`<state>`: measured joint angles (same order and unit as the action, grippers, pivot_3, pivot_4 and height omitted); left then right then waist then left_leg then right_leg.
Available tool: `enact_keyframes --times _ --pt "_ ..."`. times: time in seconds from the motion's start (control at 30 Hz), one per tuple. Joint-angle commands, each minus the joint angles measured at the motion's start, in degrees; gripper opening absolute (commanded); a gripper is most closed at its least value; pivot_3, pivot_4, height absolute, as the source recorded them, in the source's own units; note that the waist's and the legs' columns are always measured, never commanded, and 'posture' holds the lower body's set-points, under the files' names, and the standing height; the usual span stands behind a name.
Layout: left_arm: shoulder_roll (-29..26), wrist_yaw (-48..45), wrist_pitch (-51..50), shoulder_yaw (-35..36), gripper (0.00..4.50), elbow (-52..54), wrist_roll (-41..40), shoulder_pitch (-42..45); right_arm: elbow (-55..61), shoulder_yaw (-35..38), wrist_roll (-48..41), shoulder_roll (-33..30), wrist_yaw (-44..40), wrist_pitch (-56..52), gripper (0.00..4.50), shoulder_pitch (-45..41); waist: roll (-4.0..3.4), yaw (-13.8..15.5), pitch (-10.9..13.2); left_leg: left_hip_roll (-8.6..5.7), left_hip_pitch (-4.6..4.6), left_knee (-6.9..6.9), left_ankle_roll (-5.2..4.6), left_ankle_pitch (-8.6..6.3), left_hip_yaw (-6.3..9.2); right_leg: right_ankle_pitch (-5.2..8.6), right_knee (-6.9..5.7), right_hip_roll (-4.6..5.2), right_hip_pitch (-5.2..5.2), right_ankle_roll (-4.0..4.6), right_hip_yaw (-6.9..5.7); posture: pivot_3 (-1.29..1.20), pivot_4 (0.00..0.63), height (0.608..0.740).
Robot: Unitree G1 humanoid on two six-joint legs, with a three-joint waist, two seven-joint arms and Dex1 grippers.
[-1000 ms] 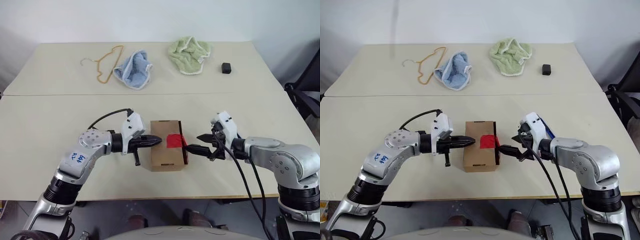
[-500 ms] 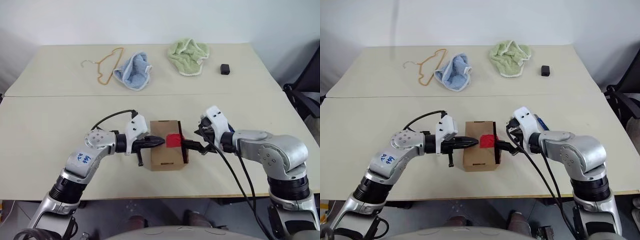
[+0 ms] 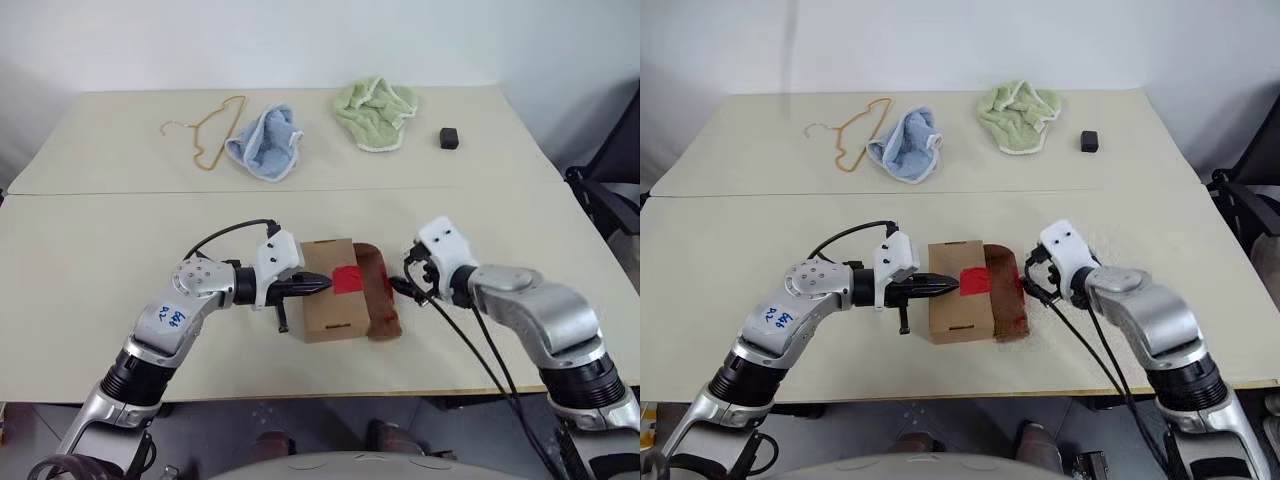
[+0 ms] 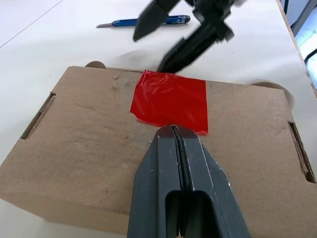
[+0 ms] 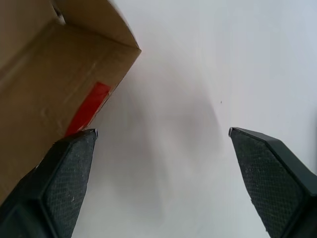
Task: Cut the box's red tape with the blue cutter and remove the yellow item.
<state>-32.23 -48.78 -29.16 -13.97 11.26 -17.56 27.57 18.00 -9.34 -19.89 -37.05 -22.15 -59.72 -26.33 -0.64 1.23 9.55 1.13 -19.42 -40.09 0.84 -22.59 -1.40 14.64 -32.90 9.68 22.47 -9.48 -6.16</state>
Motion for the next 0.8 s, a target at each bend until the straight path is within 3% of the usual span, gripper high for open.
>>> enact_keyframes --times 0.03,0.23,0.53,0.63,0.8 --pt "-0.7 0.2 -2.7 -2.7 0.00 -2.0 2.8 -2.3 0.9 -1.2 0.5 0.9 -2.3 2.8 4.45 1.6 0.01 0.0 0.0 0.00 0.03 0.01 0.00 0.00 -0.01 0.00 0.00 0.00 -0.01 0.00 0.01 0.00 0.150 0.740" --pt "-0.6 0.4 -2.7 -2.5 0.00 -2.0 2.8 -2.1 0.1 3.5 -0.7 0.2 -5.0 2.6 4.45 1.5 0.01 0.0 0.0 0.01 0.05 0.02 0.00 0.00 -0.02 0.00 0.00 0.00 -0.01 0.01 0.02 0.00 0.150 0.740" --pt "-0.6 -0.4 -1.4 -2.4 0.00 -2.8 2.7 -1.4 -11.6 13.8 -15.3 -3.4 -19.1 -12.8 4.45 -8.6 0.01 0.0 0.0 0.02 0.05 0.03 -0.02 0.01 -0.04 0.01 0.00 0.00 -0.01 0.01 0.05 0.00 0.150 0.740" --pt "-0.7 -0.7 -0.9 -2.4 0.00 -3.1 2.8 -1.4 -19.7 13.9 -20.7 -3.0 -25.7 -18.9 4.45 -12.0 0.01 0.0 0.0 0.02 0.06 0.02 -0.02 0.01 -0.05 0.01 -0.01 0.00 -0.01 0.02 0.05 0.00 0.150 0.740" --pt "-0.5 -0.9 -0.5 -2.2 0.00 -3.3 2.8 -1.4 -28.0 7.8 -18.1 0.1 -27.6 -16.4 4.45 -16.2 0.01 -0.1 0.0 0.02 0.03 0.03 -0.03 0.01 -0.06 0.01 0.00 0.00 0.01 0.01 0.05 0.00 0.150 0.740"
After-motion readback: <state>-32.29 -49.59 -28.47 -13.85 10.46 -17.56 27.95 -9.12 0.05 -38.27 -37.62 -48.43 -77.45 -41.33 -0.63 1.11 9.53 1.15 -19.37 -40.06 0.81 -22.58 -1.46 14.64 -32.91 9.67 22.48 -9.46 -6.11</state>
